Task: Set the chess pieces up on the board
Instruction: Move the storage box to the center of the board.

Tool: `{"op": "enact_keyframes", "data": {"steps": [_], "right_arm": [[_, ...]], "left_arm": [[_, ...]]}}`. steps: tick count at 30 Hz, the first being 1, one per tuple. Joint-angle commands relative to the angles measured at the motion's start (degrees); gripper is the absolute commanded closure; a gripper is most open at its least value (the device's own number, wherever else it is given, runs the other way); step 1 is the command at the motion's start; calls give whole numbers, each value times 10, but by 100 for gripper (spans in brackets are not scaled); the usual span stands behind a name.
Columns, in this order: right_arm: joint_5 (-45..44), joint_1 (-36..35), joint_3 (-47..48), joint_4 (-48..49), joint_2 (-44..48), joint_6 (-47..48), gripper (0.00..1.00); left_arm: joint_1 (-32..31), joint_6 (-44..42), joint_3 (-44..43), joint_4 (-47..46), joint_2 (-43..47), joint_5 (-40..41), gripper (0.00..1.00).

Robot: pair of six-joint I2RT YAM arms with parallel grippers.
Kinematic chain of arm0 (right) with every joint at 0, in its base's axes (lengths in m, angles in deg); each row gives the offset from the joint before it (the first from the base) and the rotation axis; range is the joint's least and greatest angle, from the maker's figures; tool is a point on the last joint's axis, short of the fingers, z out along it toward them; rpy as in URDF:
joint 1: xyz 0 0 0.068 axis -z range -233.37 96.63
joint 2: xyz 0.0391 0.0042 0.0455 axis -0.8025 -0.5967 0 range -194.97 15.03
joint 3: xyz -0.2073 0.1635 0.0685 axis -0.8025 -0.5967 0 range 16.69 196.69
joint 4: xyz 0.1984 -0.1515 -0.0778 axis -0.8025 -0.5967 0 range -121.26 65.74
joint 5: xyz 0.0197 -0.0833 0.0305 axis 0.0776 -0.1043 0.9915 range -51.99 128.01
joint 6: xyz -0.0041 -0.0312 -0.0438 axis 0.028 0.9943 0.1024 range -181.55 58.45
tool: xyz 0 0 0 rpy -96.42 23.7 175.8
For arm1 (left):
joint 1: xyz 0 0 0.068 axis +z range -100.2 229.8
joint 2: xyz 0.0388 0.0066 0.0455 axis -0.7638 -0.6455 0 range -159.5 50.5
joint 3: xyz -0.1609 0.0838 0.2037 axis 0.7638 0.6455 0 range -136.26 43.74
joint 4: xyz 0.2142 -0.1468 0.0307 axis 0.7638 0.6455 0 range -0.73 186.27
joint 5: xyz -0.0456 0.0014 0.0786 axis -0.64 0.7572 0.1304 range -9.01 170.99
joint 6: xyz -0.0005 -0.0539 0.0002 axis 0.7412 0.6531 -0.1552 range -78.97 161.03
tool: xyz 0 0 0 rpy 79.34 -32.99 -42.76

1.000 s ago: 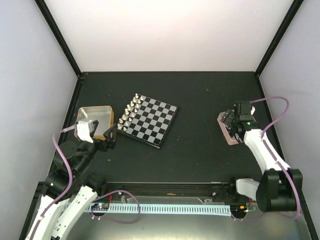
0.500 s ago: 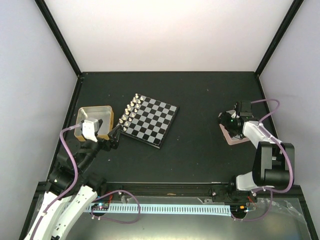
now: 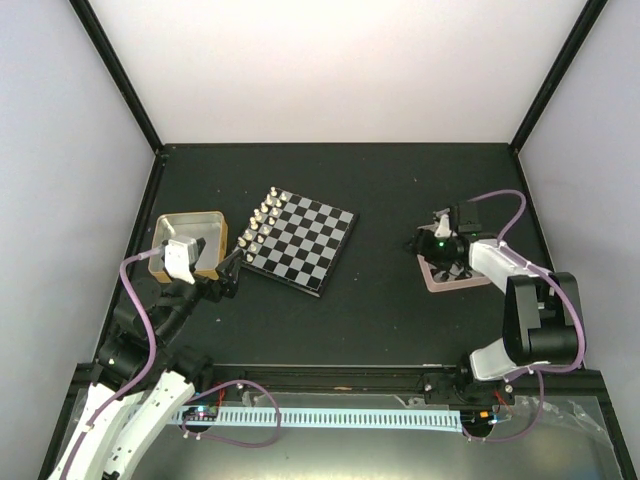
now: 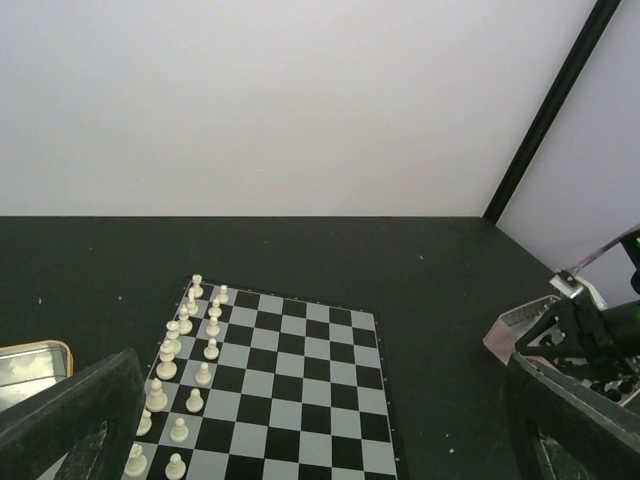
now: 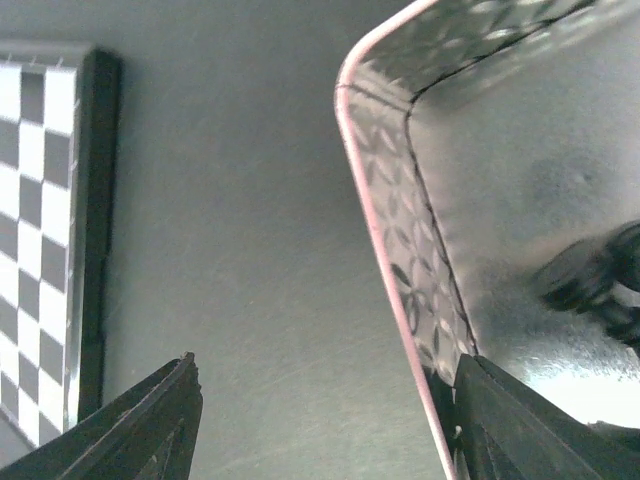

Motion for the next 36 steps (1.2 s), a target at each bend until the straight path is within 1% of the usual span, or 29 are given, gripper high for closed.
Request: {"op": "enact_keyframes", "data": {"steps": [1, 7, 15, 20, 25, 29, 31, 33, 36], "right_arm": [[27, -55, 23, -9, -4, 27, 31], [13, -145, 39, -18, -22, 30, 31], [11, -226, 56, -20, -34, 20, 36], [27, -267, 67, -23, -43, 20, 40], [35, -283, 78, -22, -51, 11, 41], [-17, -282, 83, -18, -14, -7, 40], [-69, -283, 79, -14, 18, -22, 40], [-139, -282, 69, -16, 53, -46, 40], [-223, -277, 49, -29, 90, -65, 44]], "left_arm": [[3, -7, 0, -14, -5, -4, 1], [3, -6, 0, -11, -8, -5, 1], [3, 0, -1, -13, -20, -12, 1], [4, 10, 2, -17, -29, -13, 1], [3, 4, 2, -20, -45, -55, 1], [3, -2, 2, -28, -68, -111, 1], [3, -3, -1, -32, -88, -134, 1], [3, 6, -6, -37, -117, -151, 2], [3, 24, -14, -54, -163, -184, 7]]}}
